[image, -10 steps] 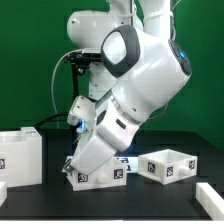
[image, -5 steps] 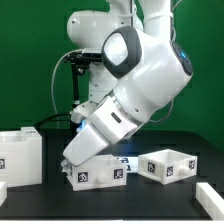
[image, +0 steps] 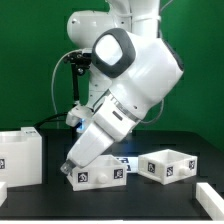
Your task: Assemble drawer
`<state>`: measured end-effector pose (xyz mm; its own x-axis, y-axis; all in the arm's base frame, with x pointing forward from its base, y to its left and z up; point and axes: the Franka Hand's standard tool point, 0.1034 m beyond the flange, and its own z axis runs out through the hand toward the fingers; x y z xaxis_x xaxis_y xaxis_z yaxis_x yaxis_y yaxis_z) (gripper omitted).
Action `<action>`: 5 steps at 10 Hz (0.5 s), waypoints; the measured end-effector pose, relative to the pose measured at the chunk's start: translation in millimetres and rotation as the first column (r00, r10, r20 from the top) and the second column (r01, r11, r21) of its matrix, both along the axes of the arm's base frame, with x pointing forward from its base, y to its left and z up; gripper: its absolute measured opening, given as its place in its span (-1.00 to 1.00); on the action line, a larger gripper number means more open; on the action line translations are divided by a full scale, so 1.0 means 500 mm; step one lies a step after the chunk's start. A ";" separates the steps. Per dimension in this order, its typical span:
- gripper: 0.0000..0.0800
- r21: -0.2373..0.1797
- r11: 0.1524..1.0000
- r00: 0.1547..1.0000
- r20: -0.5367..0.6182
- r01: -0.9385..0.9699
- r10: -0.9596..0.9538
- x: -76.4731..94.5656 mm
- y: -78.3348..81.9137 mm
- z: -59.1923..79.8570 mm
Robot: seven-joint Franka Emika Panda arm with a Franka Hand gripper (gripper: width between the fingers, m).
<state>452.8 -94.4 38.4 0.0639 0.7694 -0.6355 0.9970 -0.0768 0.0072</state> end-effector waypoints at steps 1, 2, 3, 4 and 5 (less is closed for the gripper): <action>0.62 0.028 0.997 0.996 0.059 -0.066 0.064 0.009 0.006 0.000; 0.62 0.029 0.993 0.989 0.099 -0.111 0.107 0.012 0.004 0.003; 0.62 0.023 0.992 0.986 0.113 -0.122 0.119 0.013 0.000 0.004; 0.62 0.029 0.993 0.988 0.107 -0.112 0.108 0.012 0.001 0.003; 0.62 0.032 0.993 0.988 0.107 -0.111 0.108 0.012 0.003 0.002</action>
Offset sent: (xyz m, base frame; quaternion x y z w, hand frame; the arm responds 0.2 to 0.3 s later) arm 0.0000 0.0000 0.0000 0.0000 0.0000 0.0000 1.0000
